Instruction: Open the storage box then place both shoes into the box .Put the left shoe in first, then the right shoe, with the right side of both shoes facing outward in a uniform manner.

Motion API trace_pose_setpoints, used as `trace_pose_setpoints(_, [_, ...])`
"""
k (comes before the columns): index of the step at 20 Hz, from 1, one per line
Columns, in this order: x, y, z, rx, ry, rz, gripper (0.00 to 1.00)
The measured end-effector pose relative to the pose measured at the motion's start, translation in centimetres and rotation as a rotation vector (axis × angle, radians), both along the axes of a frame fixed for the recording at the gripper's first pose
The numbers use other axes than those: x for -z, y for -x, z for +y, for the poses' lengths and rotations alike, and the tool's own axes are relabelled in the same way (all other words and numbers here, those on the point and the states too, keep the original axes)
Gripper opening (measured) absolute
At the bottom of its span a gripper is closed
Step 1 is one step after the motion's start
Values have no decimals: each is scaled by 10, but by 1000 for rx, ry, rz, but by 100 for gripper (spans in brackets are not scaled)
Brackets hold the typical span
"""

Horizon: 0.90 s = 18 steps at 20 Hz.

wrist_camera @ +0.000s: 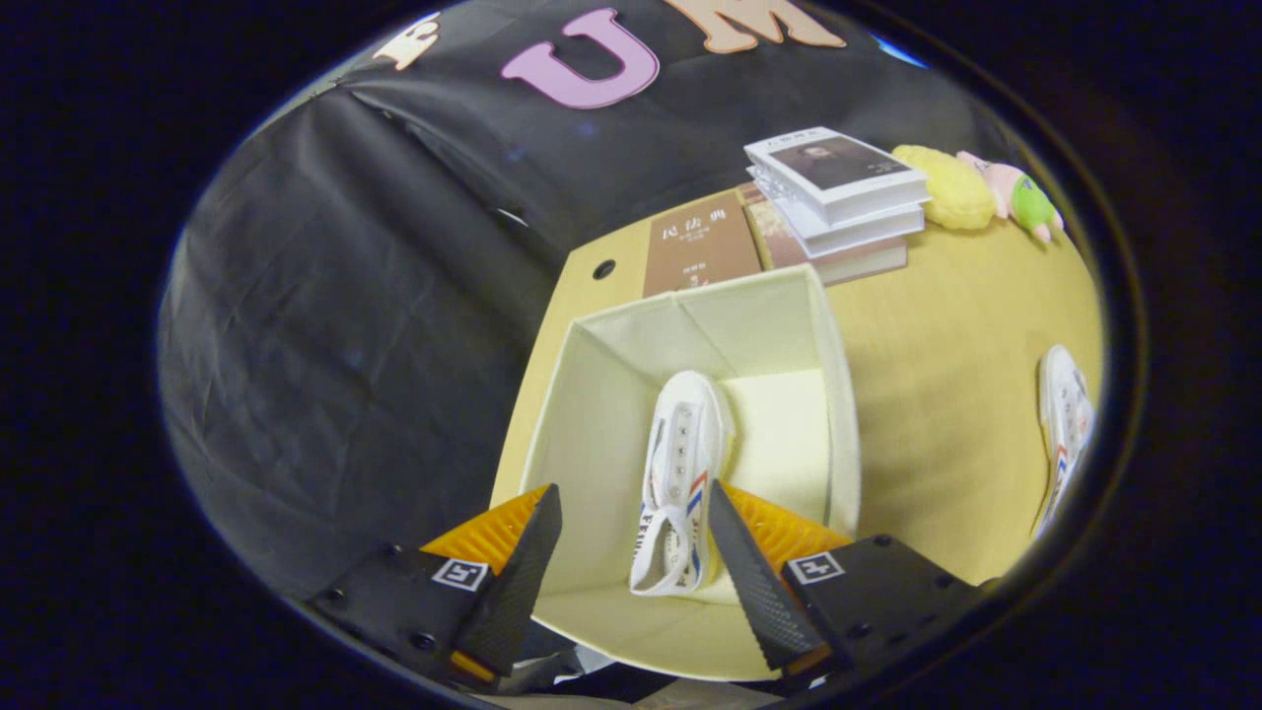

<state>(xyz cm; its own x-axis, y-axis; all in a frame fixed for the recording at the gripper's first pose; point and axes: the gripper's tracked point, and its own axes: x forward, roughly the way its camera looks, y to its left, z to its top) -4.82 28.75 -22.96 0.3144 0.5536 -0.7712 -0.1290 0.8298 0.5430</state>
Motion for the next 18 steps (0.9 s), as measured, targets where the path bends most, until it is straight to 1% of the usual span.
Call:
trace_pose_setpoints(4, [-37,-15,-51,25,9,-135,98])
trace_pose_setpoints(5, [-38,-25,-68,36,24,-160,98])
trace_pose_setpoints(8, [-44,-31,-132,99,95,-202,98])
trace_pose_setpoints(11, [-29,-34,-193,155,169,-204,98])
trace_pose_setpoints(12, [-25,-36,-220,173,209,-214,100])
trace_pose_setpoints(15, [-15,-35,-276,194,283,-237,100])
trace_pose_setpoints(18, [-2,-33,-318,194,333,-243,100])
